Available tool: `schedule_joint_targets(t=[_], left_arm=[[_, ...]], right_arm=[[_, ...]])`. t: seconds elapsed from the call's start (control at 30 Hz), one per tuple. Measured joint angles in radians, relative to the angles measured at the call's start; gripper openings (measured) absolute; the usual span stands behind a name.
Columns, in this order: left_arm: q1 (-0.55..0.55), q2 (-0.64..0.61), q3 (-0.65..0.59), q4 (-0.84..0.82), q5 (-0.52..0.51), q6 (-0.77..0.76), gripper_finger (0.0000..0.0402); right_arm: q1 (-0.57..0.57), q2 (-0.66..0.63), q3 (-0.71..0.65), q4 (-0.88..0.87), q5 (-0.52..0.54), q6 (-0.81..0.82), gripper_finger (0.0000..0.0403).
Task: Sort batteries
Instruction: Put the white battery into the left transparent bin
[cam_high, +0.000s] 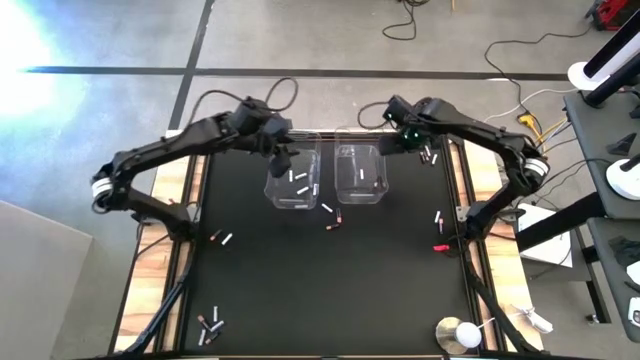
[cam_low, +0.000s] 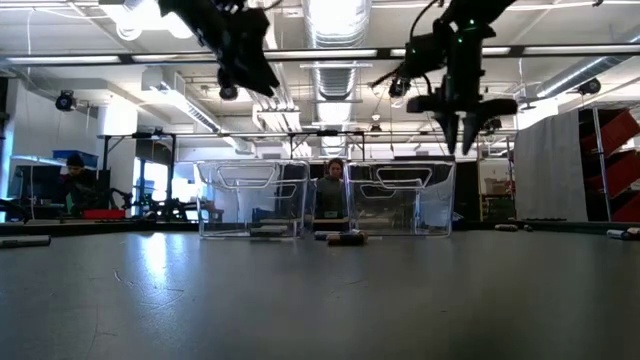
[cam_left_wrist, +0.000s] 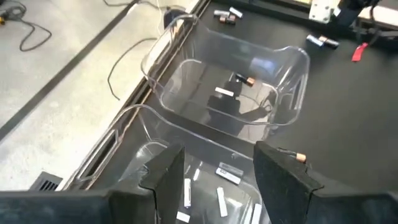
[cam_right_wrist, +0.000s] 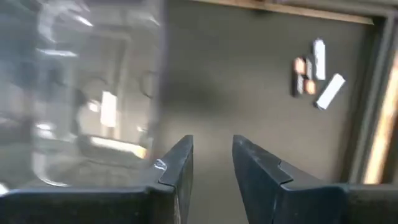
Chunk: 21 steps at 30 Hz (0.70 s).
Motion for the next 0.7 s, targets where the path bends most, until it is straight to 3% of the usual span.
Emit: schedule_joint_targets(t=[0.17, 0.37, 0.57, 0.7], left_arm=[[0.000, -0.117, -0.085, 0.000, 0.003, -0.004, 0.0171], [0.000, -0.223, -0.229, 0.099, 0.006, -0.017, 0.0171], [0.000, -0.230, -0.328, 0.330, 0.079, -0.123, 0.0171], [-0.001, -0.194, -0.346, 0.420, 0.139, -0.192, 0.0171]], right_arm=[[0.061, -0.100, -0.152, -0.007, 0.000, 0.069, 0.0130], [0.222, -0.289, -0.335, -0.010, -0.005, 0.175, 0.0174], [0.413, -0.374, -0.464, -0.010, -0.055, 0.346, 0.0208], [0.500, -0.351, -0.518, -0.005, -0.085, 0.338, 0.0227]])
